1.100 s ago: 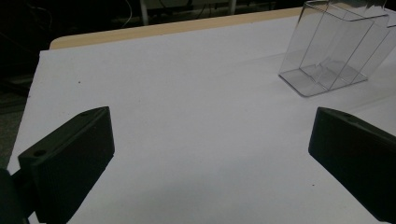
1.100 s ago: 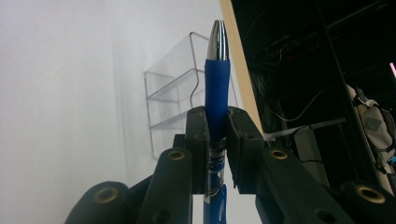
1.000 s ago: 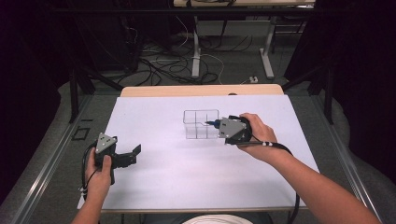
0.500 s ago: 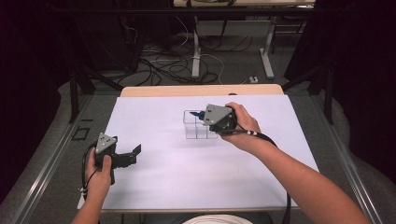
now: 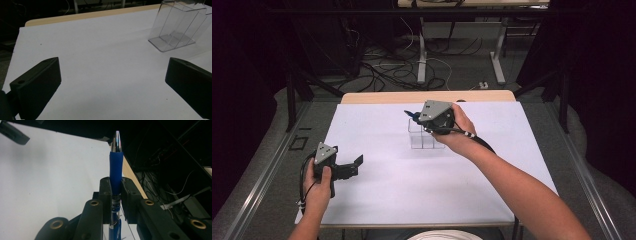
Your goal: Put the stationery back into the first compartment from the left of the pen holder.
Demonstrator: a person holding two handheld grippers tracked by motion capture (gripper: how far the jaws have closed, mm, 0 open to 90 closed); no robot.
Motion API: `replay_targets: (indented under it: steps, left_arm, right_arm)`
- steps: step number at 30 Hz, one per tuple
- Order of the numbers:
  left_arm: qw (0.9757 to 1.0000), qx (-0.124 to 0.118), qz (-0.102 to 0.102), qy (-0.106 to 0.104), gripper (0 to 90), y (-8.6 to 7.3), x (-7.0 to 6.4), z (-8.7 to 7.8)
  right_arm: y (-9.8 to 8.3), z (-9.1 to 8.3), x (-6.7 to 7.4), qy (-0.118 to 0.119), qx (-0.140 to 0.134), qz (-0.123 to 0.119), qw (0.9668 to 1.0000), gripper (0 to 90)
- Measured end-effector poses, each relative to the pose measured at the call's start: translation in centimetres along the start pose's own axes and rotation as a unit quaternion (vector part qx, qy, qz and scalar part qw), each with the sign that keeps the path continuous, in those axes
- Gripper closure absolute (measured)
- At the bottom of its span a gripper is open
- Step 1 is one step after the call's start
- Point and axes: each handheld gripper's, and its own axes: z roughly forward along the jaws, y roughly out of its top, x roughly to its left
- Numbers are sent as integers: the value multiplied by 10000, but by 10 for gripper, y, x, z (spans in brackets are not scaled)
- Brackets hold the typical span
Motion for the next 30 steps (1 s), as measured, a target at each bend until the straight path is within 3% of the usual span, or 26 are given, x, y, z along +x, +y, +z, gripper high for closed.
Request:
replay_targets:
  steps: [6, 12, 23, 30]
  left_arm:
    - [10000, 1, 17, 11, 2, 0, 1, 0]
    - [10000, -11, -7, 10, 3, 0, 2, 0]
    - [10000, 20, -73, 38, 2, 0, 2, 2]
    - [9999, -28, -119, 97, 2, -1, 4, -1]
  right_arm:
    - [0, 6, -6, -38, -214, 423, 9989, 797]
    - [-3, 13, -11, -59, -399, 908, 9950, 797]
    - [-9, 26, -18, -116, -862, 1660, 9823, 798]
    - [-17, 35, -21, -133, -1082, 2299, 9671, 798]
